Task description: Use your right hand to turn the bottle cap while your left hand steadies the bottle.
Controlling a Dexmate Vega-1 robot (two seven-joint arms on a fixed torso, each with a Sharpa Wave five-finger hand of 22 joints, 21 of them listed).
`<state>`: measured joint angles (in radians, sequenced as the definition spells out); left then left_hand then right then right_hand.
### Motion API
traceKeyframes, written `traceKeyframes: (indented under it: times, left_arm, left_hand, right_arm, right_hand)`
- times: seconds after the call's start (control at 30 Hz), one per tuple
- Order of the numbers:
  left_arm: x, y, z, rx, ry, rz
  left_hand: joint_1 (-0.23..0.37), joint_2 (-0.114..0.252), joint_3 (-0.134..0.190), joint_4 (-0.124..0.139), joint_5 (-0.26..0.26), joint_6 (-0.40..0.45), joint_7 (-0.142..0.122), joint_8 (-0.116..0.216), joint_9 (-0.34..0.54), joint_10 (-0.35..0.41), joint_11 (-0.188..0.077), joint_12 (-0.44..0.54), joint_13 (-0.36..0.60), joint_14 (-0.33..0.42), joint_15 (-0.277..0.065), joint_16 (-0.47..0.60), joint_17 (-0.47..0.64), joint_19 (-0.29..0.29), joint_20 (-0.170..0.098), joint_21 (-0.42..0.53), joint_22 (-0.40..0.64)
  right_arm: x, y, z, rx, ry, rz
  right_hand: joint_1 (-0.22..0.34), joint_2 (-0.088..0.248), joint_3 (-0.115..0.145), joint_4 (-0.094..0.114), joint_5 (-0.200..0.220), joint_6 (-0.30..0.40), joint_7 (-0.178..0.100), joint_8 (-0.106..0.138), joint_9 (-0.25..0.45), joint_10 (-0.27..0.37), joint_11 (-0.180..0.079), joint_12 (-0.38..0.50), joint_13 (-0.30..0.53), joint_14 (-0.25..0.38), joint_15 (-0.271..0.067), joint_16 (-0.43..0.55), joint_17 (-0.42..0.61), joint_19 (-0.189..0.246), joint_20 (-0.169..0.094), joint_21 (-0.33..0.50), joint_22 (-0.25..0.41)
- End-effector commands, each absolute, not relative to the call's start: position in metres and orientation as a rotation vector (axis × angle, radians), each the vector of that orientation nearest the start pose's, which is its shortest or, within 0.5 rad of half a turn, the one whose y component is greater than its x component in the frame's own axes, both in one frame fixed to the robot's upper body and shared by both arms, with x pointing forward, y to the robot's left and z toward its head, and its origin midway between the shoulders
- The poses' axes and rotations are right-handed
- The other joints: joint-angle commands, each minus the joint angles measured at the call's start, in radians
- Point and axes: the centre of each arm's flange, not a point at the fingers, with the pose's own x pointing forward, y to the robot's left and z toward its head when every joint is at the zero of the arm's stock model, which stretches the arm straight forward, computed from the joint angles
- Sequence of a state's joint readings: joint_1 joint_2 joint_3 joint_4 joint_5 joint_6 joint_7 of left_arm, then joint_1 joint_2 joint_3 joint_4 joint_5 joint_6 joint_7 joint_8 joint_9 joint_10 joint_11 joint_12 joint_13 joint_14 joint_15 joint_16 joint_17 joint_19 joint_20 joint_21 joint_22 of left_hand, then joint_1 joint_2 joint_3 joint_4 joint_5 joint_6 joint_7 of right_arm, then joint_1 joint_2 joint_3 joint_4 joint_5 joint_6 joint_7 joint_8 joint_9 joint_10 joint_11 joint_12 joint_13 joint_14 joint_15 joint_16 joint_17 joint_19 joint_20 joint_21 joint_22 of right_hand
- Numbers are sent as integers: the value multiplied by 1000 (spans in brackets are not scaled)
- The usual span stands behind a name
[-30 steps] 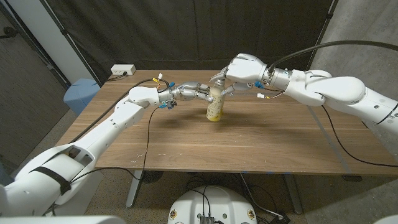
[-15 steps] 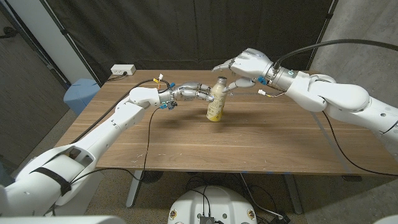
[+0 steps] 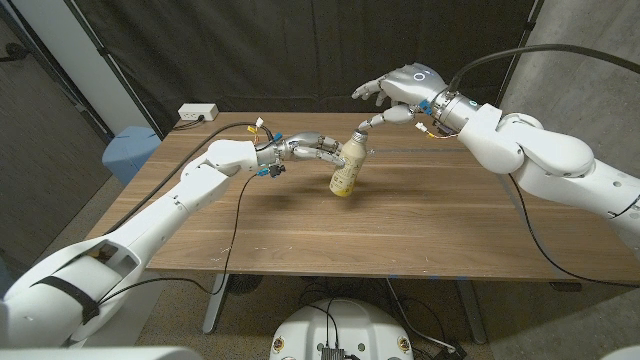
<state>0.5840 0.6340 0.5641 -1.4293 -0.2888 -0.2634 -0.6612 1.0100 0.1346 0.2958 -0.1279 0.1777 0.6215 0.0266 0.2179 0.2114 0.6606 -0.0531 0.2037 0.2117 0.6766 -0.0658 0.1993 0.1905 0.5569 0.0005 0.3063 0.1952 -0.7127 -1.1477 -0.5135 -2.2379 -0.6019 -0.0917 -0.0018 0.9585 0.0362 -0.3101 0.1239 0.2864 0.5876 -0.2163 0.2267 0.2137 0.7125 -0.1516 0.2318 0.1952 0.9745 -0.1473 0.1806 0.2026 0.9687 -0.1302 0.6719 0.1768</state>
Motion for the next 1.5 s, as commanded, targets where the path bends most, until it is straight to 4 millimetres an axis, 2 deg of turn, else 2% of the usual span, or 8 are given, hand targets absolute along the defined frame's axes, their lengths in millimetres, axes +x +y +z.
traceKeyframes:
  times: [0.03, 0.13, 0.27, 0.43, 0.63, 1.0, 1.13, 1.5]
  left_arm:
    - [588, 171, 60, 921, -711, -767]
    - [587, 169, 60, 922, -715, -764]
    - [586, 168, 61, 921, -716, -765]
    - [586, 168, 59, 918, -711, -764]
    - [587, 168, 57, 912, -705, -764]
    - [584, 166, 55, 910, -702, -776]
    - [583, 165, 54, 909, -702, -777]
    - [581, 164, 53, 901, -705, -778]
  left_hand:
    - [6, 2, 35, 33, 7, 10, 2, 5, 3, 2, -1, 1, 4, -3, -2, 0, 2, -6, 1, -4, 1]
    - [6, 2, 35, 33, 7, 10, 2, 5, 3, 3, -1, 1, 4, -3, -3, 0, 2, -7, 1, -4, 1]
    - [6, 3, 35, 34, 7, 11, 3, 5, 3, 1, -2, 0, 4, -1, -4, 1, 2, -7, 2, -4, 1]
    - [6, 3, 36, 34, 7, 9, 2, 5, 3, 2, 0, 1, 4, -2, -3, 1, 2, -6, 2, -3, 1]
    - [5, 4, 36, 34, 7, 8, 3, 4, 4, 1, 0, 0, 4, -1, -1, 1, 2, -5, 4, -3, 1]
    - [5, 4, 38, 35, 7, 10, 4, 4, 4, -2, 3, -1, 4, -2, 0, 1, 2, -4, 5, -2, 1]
    - [5, 4, 38, 35, 7, 9, 4, 4, 4, -1, 2, -1, 4, -1, 1, 1, 2, -4, 5, -2, 1]
    - [5, 4, 39, 34, 7, 9, 3, 4, 4, -1, -2, -1, 4, -1, 1, 1, 2, -3, 5, -2, 1]
  right_arm:
    - [454, -174, 137, -1741, -897, 162]
    - [457, -169, 134, -1774, -865, 191]
    - [461, -166, 132, -1775, -856, 227]
    - [463, -163, 132, -1773, -871, 244]
    - [463, -160, 132, -1772, -889, 260]
    - [462, -163, 133, -1756, -920, 247]
    - [462, -164, 133, -1752, -917, 247]
    - [465, -167, 131, -1757, -899, 245]
  right_hand:
    - [3, -4, 0, -9, 9, 32, -3, 9, 0, 21, 4, 12, 0, -33, -13, -1, 3, -26, 17, -16, 3]
    - [27, 3, 12, -22, 14, 34, -4, 6, 0, 12, 5, 9, 0, -65, -4, -3, 3, -51, 32, -31, 4]
    - [53, 15, 26, -35, 17, 30, -5, 0, 0, -18, 11, -3, 0, -88, 2, 0, 5, -50, 48, -36, 4]
    - [89, 24, 41, -53, 18, 38, -6, -1, 1, -29, -17, -5, 1, -94, -5, 8, 5, -47, 50, -40, 4]
    - [105, 32, 49, -61, 16, 67, -6, 7, 2, 1, -35, 8, 2, -79, -18, 17, 5, -34, 46, -40, 5]
    - [143, 58, 65, -77, -1, 194, -7, 40, 7, 101, -59, 48, 4, -21, -51, 29, -3, 0, 23, -40, 6]
    - [150, 64, 68, -80, -7, 216, -8, 42, 7, 116, -60, 52, 4, 11, -59, 36, -4, 11, 17, -39, 6]
    - [152, 66, 68, -80, -12, 229, -8, 42, 7, 129, -59, 55, 4, 28, -60, 38, -5, 25, 11, -37, 5]
